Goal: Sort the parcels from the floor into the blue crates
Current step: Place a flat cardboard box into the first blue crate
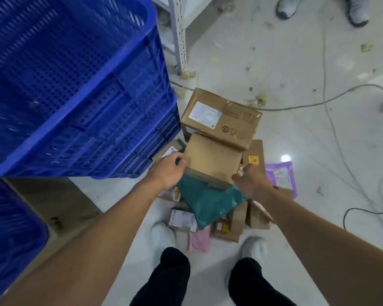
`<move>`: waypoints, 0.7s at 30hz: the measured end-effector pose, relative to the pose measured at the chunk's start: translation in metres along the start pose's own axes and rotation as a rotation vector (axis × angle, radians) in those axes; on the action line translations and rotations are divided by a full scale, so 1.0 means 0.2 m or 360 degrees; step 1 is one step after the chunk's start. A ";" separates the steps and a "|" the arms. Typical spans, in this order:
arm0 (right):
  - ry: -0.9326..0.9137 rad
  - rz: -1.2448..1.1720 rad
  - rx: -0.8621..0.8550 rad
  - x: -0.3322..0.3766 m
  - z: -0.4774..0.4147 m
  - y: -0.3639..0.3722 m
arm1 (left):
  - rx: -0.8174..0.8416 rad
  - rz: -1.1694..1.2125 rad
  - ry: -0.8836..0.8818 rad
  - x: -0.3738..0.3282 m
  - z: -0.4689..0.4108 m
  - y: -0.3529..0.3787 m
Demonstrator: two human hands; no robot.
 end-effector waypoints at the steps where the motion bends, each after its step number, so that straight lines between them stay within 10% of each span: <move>1: 0.0057 -0.0074 -0.0042 -0.01 -0.07 0.04 | -0.0037 0.0025 -0.0017 0.03 -0.08 0.03; 21: 0.0418 -0.0666 -0.0017 -0.07 0.06 0.10 | -0.0051 0.0385 -0.0296 0.03 0.08 0.13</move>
Point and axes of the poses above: each hand's wrist, its own z-axis away from the middle knuckle, its own y-axis out of the palm, x = y × z, the point moved 6 cm from there along -z, towards the middle knuckle, and after that the axes turned 1 degree about -z, right-handed, at the moved point
